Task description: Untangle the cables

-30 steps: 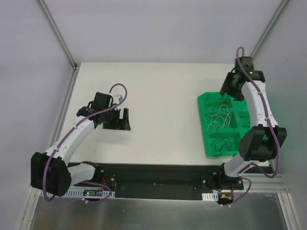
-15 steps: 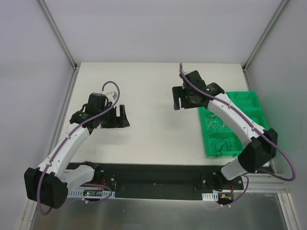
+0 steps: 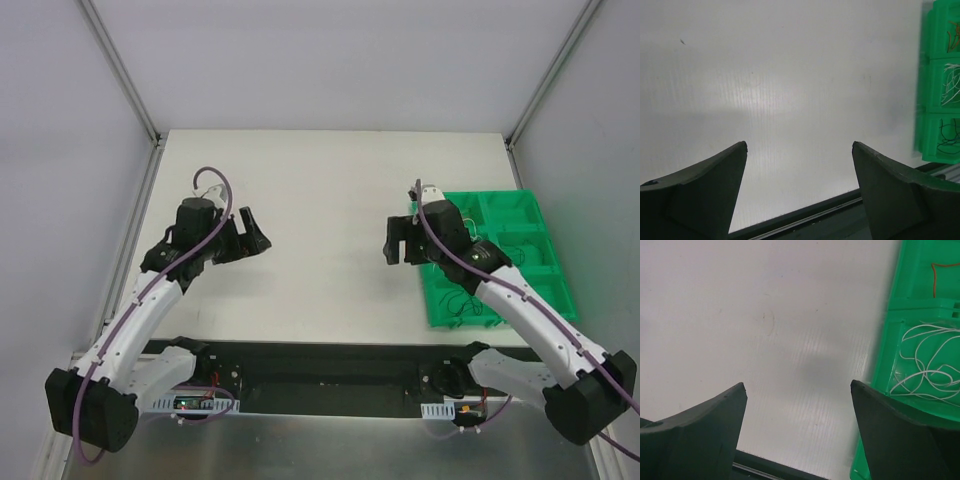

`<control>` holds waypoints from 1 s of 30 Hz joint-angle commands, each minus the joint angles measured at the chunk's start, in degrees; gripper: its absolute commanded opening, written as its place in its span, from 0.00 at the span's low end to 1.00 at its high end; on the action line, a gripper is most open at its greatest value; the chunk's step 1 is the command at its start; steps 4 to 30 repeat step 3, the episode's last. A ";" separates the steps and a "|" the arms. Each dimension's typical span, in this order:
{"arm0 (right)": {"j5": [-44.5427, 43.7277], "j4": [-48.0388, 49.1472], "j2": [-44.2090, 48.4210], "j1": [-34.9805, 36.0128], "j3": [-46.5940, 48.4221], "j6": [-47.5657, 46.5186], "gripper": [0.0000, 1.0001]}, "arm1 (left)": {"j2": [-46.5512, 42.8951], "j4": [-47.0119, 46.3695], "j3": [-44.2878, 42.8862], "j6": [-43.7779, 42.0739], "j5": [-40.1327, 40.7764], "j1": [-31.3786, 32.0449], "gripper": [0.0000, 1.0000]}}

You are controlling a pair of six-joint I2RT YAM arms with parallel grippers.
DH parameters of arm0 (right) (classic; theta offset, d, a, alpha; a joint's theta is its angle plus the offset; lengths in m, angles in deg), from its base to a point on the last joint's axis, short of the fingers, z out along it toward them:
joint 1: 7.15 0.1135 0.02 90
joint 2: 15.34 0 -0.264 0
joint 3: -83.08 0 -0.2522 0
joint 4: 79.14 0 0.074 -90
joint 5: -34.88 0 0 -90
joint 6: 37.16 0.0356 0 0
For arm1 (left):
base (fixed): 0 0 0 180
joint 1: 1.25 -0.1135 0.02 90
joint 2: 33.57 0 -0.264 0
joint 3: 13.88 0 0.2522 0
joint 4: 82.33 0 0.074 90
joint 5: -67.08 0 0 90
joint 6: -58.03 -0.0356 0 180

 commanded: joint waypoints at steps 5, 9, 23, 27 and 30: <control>0.00 9.93 6.87 0.03 -5.50 -1.95 0.89 | 1.00 -5.74 -1.14 5.72 1.00 -0.21 0.87; 0.00 9.93 6.87 0.03 -5.50 -1.95 0.89 | 1.00 -5.74 -1.14 5.72 1.00 -0.21 0.87; 0.00 9.93 6.87 0.03 -5.50 -1.95 0.89 | 1.00 -5.74 -1.14 5.72 1.00 -0.21 0.87; 0.00 9.93 6.87 0.03 -5.50 -1.95 0.89 | 1.00 -5.74 -1.14 5.72 1.00 -0.21 0.87; 0.00 9.93 6.87 0.03 -5.50 -1.95 0.89 | 1.00 -5.74 -1.14 5.72 1.00 -0.21 0.87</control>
